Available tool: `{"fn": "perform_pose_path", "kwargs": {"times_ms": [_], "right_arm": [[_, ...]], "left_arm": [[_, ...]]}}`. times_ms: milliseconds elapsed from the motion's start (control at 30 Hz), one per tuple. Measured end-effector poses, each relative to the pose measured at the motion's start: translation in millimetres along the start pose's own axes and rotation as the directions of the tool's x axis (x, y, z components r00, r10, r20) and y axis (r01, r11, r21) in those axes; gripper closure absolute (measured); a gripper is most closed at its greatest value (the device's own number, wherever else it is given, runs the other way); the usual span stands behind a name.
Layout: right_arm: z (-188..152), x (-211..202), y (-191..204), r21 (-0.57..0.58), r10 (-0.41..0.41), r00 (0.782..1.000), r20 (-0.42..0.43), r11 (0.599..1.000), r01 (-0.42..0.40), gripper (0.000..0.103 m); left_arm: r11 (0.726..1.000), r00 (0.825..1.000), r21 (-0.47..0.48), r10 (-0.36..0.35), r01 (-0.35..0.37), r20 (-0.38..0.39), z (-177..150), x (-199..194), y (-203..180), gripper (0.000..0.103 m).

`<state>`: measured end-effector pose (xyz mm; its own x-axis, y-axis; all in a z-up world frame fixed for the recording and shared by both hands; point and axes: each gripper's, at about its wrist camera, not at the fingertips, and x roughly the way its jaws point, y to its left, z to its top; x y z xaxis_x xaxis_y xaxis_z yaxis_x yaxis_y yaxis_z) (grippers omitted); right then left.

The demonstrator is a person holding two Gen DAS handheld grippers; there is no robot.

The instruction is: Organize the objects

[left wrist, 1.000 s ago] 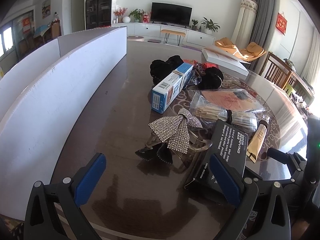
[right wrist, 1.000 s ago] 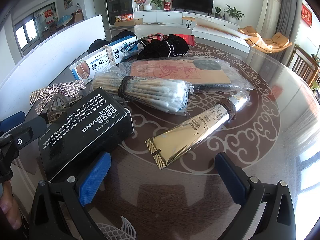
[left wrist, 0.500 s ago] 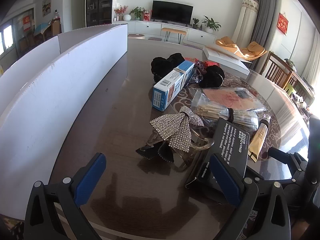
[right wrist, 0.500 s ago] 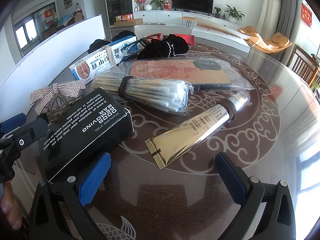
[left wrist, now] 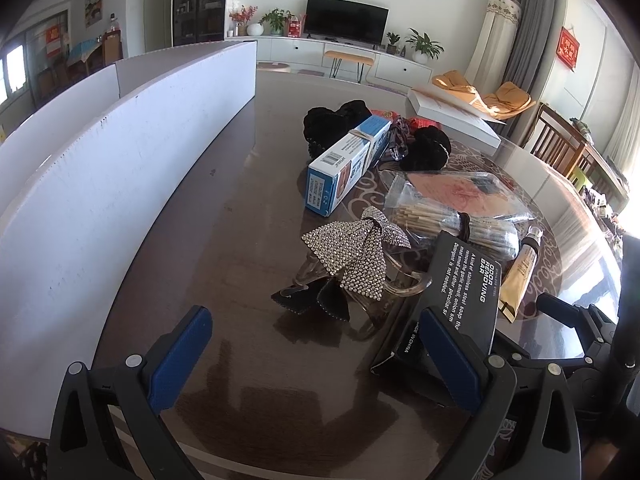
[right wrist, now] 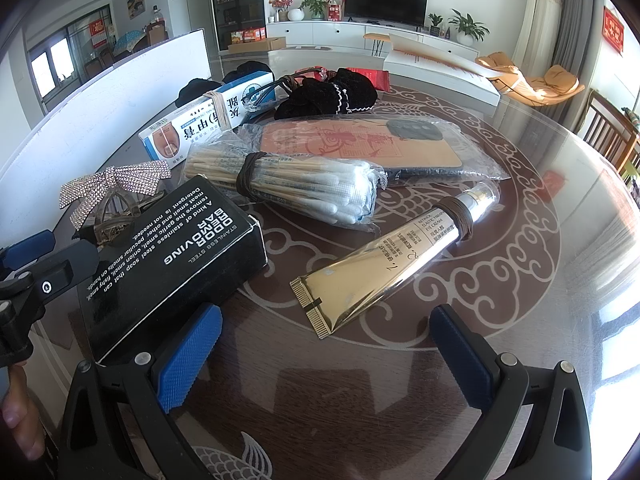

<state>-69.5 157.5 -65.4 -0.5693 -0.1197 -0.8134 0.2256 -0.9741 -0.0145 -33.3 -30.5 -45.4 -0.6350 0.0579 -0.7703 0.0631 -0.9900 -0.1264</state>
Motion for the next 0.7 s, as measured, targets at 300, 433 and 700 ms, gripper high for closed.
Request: {"fn": "perform_pose_path", "kwargs": {"times_ms": [300, 433, 700], "right_arm": [[0.3, 0.3, 0.0, 0.000, 0.000, 1.000, 0.000, 1.000, 0.000, 0.000], [0.3, 0.4, 0.1, 0.000, 0.000, 1.000, 0.000, 1.000, 0.000, 0.000], [0.4, 0.4, 0.2, 0.000, 0.000, 1.000, 0.000, 1.000, 0.000, 0.000]], "left_arm": [[1.000, 1.000, -0.014, -0.009, 0.009, 0.002, 1.5, -1.2, 3.2, 0.000], [1.000, 1.000, -0.019, -0.007, 0.007, 0.001, 2.1, -1.0, 4.9, 0.000], [0.996, 1.000, -0.090, -0.011, 0.010, -0.004, 4.0, 0.3, 19.4, 0.000]]}}
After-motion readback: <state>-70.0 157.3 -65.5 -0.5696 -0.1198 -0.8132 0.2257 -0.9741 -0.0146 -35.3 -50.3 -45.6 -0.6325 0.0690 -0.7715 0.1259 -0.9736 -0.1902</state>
